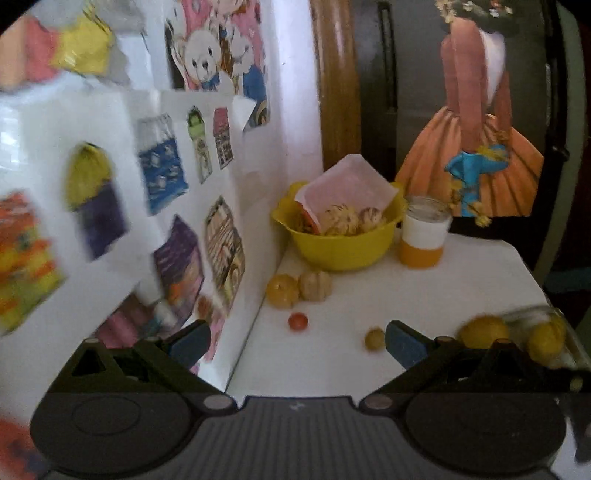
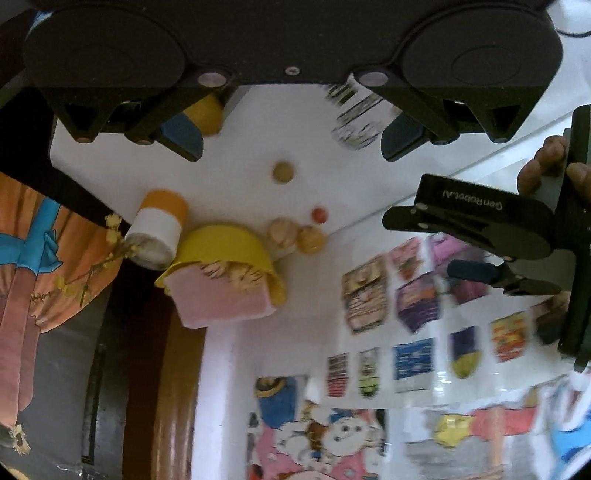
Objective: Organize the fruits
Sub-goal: 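Move both tools back toward the fruits beside the yellow bowl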
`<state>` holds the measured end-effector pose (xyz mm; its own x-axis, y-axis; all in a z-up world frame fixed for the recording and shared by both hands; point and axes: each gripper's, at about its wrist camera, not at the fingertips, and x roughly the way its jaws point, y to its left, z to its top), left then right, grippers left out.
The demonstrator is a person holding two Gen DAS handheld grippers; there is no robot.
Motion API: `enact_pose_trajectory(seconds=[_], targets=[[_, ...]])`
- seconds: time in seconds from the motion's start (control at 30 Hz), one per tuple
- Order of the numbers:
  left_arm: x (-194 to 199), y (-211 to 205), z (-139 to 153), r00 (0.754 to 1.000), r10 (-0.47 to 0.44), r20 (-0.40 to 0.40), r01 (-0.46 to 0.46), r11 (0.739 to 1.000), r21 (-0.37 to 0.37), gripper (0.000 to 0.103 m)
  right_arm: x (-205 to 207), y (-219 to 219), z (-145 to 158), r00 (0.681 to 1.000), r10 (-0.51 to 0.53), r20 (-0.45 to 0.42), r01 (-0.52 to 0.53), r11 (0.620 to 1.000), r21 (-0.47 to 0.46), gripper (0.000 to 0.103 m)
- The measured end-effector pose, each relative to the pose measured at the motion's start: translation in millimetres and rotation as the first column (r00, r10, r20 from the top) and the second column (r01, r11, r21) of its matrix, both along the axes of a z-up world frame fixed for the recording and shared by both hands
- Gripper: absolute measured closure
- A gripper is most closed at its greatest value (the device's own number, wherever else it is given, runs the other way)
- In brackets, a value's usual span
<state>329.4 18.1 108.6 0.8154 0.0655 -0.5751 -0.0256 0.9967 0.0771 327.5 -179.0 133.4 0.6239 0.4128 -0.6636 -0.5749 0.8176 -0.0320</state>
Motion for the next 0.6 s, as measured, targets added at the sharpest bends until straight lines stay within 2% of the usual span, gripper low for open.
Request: enact_pose_trajectory(seconds=[0.13,0.3,0.4,0.6], targets=[[39.9,4.0,-26.7,1.000,0.006,-0.014,-0.007,0.998,-0.061,0.001,27.9,7.2,-34.8,1.000,-0.015,-0.028,0.015,1.000,0.005,0.001],[72.9,5.7,-57.4,1.000,0.001,-0.029,-0.005,0.992,-0.125,0.001,52.0,19.2,-75.1,0.997,-0.009,-0.072,0.010,1.000,0.007,0.008],[86.6,6.3,-71.7,1.000,0.000,-0.027,-0.003,0.992,-0.123,0.001,64.5,26.9,-89.6,0.997,-0.017,-0.080,0.018,1.000,0.012,0.008],[106.4,11.3,-91.7,0.999,0.012,-0.037,-0.016,0.993,-0.117,0.002,85.6,39.1,-104.0,0.993,-0.020,-0.119,0.025,0.999,0.043,0.017]])
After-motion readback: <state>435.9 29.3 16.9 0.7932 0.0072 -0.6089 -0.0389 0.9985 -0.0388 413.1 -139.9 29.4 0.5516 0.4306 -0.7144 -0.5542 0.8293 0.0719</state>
